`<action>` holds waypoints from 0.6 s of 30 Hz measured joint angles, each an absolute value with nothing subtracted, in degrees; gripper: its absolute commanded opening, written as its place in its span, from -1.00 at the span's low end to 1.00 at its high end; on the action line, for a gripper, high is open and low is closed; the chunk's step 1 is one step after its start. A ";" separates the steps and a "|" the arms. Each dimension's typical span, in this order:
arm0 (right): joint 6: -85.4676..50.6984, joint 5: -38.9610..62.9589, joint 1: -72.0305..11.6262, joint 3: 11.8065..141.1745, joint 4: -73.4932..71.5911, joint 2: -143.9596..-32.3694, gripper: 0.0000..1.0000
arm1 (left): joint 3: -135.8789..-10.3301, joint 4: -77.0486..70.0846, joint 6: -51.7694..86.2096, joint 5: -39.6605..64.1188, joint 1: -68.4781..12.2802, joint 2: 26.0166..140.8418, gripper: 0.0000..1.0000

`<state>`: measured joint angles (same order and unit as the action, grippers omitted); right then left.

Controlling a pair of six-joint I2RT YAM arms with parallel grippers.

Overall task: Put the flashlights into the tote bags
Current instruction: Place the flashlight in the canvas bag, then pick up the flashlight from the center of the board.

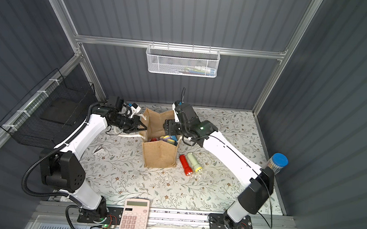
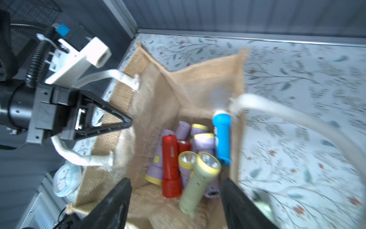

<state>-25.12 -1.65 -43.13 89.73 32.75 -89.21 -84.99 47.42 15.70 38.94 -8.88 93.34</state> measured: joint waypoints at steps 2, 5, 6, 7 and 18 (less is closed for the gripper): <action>-25.54 -3.29 -42.72 86.67 32.93 -86.04 0.48 | -84.99 47.42 15.70 38.87 -8.88 93.34 -1.00; -26.46 -5.89 -42.15 81.62 33.21 -81.10 0.48 | -84.99 47.40 15.70 38.79 -8.88 93.30 -1.00; -26.79 -6.55 -41.91 79.70 33.28 -79.35 0.48 | -84.99 47.42 15.70 38.76 -8.88 93.25 -1.00; -27.20 -7.09 -41.63 77.73 33.54 -77.54 0.48 | -84.99 47.44 15.70 38.74 -8.88 93.23 -1.00; -33.98 -7.73 -30.61 53.17 35.81 -61.98 0.50 | -84.97 47.44 15.70 38.76 -8.88 93.23 -1.00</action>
<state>-33.98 -7.73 -30.61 53.17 35.81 -61.98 -84.97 47.44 15.70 38.76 -8.88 93.23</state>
